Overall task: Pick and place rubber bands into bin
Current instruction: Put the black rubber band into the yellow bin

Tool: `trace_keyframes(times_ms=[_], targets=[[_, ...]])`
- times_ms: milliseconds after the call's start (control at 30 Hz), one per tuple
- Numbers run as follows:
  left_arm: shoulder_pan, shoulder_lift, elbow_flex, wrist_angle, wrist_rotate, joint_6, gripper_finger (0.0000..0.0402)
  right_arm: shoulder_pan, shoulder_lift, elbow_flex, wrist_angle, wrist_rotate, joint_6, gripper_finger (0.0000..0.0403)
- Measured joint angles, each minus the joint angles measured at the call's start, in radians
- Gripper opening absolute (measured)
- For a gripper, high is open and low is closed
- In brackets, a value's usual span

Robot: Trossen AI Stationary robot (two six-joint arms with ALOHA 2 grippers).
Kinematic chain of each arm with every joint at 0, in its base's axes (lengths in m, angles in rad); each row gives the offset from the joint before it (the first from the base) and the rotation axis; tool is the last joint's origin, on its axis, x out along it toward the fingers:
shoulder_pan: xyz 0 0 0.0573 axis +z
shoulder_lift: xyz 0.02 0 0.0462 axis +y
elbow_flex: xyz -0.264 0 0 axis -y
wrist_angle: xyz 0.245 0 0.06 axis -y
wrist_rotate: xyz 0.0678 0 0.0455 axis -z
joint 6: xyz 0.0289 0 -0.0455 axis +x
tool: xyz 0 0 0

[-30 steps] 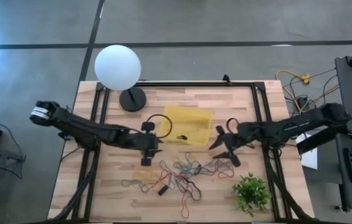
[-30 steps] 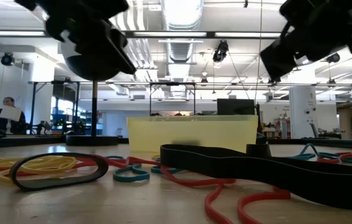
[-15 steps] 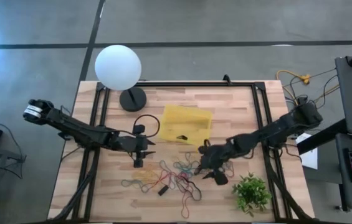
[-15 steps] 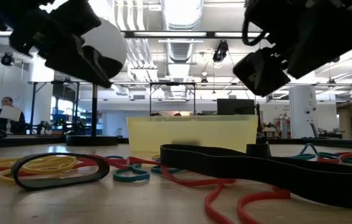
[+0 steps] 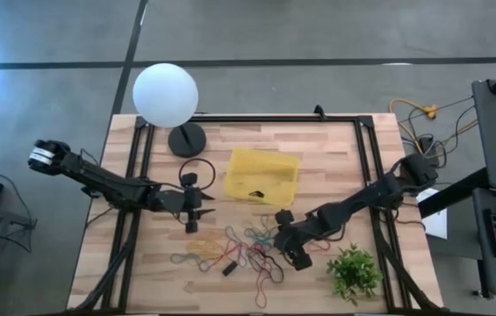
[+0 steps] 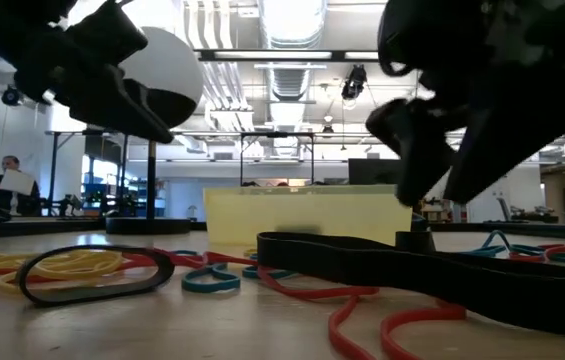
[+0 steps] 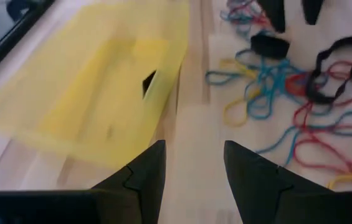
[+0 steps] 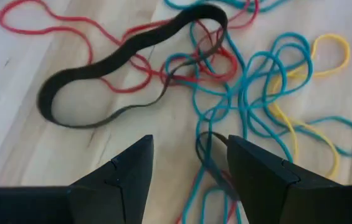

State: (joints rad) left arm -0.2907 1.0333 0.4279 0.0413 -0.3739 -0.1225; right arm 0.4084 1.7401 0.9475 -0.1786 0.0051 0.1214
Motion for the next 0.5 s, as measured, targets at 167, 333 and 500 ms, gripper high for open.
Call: trace_keyframes(times_ms=[167, 333, 500], targets=[[0.0, -0.042, -0.015, -0.007, -0.004, -0.001, 0.0147, 0.0, 0.031, -0.006, -0.006, 0.0, 0.024, 0.0187], [0.0, -0.054, -0.021, 0.037, -0.003, -0.002, 0.0147, 0.0, 0.025, -0.011, -0.026, 0.02, 0.036, 0.0161], [0.001, -0.045, -0.021, 0.044, -0.002, 0.003, 0.0147, 0.0, 0.017, -0.016, -0.029, 0.025, 0.036, 0.0119]])
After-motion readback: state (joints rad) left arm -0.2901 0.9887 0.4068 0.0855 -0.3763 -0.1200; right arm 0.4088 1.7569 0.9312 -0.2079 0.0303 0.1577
